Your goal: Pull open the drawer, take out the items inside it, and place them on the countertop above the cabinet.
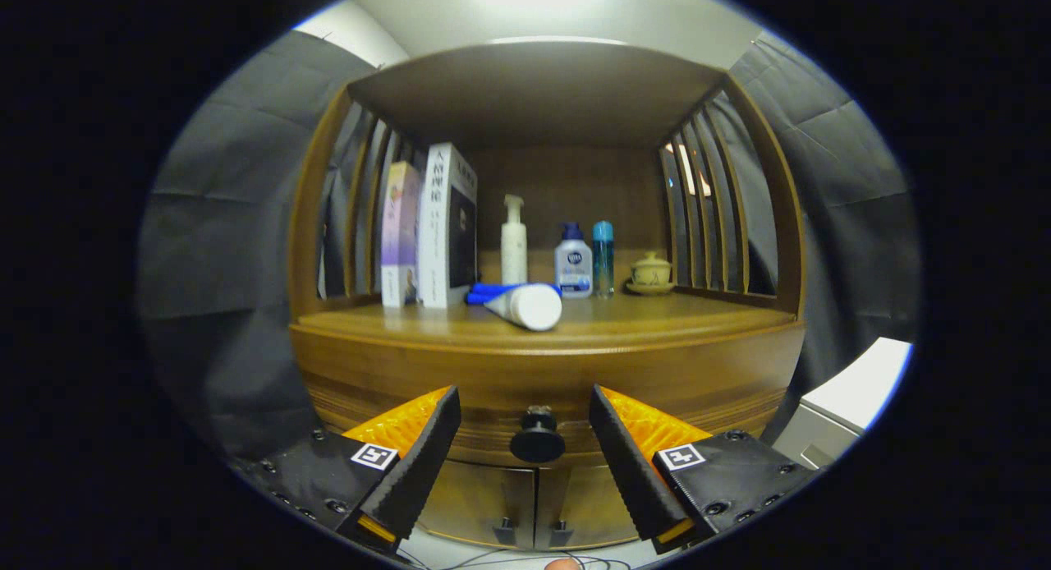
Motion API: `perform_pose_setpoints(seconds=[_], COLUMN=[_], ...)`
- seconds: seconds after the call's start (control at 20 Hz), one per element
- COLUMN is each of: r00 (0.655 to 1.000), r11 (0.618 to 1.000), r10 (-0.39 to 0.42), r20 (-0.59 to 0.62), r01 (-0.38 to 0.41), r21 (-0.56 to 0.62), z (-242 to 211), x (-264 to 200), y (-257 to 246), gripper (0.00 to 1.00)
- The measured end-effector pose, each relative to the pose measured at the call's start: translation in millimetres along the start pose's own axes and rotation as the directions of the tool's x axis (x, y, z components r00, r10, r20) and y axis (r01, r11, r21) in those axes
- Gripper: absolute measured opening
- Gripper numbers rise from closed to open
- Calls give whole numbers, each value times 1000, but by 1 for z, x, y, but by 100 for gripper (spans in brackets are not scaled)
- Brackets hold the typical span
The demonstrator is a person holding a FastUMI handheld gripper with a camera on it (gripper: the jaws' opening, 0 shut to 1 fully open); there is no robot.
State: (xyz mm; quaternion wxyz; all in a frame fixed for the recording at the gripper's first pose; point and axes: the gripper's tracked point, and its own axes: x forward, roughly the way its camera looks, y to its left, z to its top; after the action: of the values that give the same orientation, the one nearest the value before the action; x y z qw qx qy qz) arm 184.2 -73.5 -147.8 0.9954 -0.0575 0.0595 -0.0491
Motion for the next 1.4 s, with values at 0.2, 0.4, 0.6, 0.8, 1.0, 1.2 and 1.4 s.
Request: perform_pose_setpoints(seconds=[0.2, 0.4, 0.6, 0.8, 1.0, 1.2, 1.4], r00=[995, 989, 990, 991, 993, 993, 993], r11=[1000, 998, 999, 998, 999, 999, 999], r10=[19, 57, 31, 7, 6, 9, 22], r20=[93, 133, 136, 135, 115, 121, 112], r01=[-21, -61, -34, -16, -11, -14, -27], r21=[20, 23, 20, 59, 43, 38, 40], z=[54, 82, 90, 87, 78, 75, 72], x=[-57, -104, -145, -171, -179, -181, -180], y=[2, 10, -5, -20, -30, -29, -22], gripper=[98, 97, 97, 97, 97, 97, 97])
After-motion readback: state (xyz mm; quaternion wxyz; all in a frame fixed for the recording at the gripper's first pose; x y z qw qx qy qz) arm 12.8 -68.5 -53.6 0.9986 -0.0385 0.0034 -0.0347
